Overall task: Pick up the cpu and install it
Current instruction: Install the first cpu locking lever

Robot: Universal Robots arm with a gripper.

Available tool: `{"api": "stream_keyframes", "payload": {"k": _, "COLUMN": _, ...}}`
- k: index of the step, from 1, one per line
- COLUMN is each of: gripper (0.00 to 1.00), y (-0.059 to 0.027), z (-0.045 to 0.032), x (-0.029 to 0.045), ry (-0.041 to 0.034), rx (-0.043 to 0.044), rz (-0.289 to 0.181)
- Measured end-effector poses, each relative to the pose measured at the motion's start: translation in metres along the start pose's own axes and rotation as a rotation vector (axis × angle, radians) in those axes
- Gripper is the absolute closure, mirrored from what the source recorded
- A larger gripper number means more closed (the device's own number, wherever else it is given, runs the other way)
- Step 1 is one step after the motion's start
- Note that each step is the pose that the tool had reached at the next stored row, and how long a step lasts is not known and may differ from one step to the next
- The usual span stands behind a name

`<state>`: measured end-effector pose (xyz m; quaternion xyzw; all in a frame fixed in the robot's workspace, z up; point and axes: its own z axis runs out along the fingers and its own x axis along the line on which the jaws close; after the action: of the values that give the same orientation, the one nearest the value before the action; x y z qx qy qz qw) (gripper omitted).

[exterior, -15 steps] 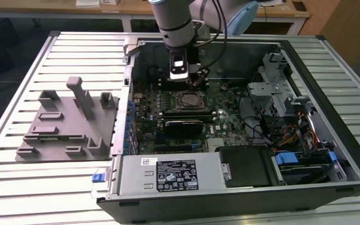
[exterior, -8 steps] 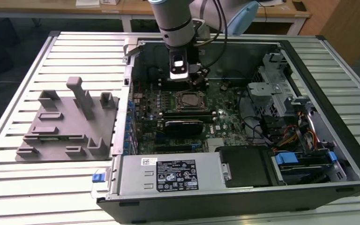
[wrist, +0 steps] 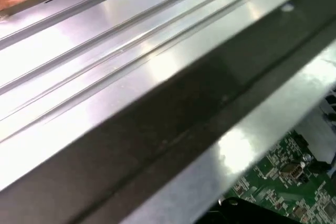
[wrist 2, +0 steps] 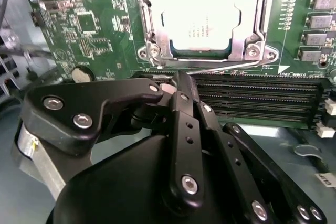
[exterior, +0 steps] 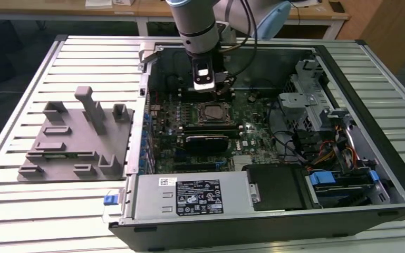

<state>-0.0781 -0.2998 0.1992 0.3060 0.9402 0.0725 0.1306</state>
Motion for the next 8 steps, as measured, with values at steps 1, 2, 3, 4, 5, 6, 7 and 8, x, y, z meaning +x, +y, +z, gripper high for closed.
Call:
{"api": "stream_keyframes", "payload": {"k": 1, "gripper": 0.89, "y": 0.0, "z": 0.0, "x": 0.0, "ry": 0.0002, "rx": -0.0002, "rz": -0.002}}
{"api": "stream_keyframes", "payload": {"k": 2, "gripper": 0.89, "y": 0.0, "z": 0.0, "x": 0.0, "ry": 0.0004, "rx": -0.0004, "rz": -0.002}}
{"api": "stream_keyframes", "payload": {"k": 3, "gripper": 0.89, "y": 0.0, "z": 0.0, "x": 0.0, "ry": 0.0004, "rx": -0.0004, "rz": -0.002}}
{"api": "stream_keyframes", "payload": {"k": 4, "gripper": 0.89, "y": 0.0, "z": 0.0, "x": 0.0, "ry": 0.0004, "rx": -0.0004, "rz": -0.002}}
{"api": "stream_keyframes", "payload": {"k": 5, "gripper": 0.89, "y": 0.0001, "z": 0.0001, "x": -0.0001, "ry": 0.0006, "rx": -0.0005, "rz": -0.003}}
{"api": "stream_keyframes", "payload": {"k": 6, "gripper": 0.89, "y": 0.0005, "z": 0.0003, "x": -0.0008, "ry": 0.001, "rx": -0.0008, "rz": -0.005}}
{"api": "stream_keyframes", "payload": {"k": 7, "gripper": 0.89, "y": 0.0011, "z": 0.0006, "x": -0.0016, "ry": 0.0017, "rx": -0.0015, "rz": -0.009}}
{"api": "stream_keyframes", "payload": {"k": 8, "gripper": 0.89, "y": 0.0017, "z": 0.001, "x": -0.0024, "ry": 0.0023, "rx": -0.0019, "rz": -0.013}}
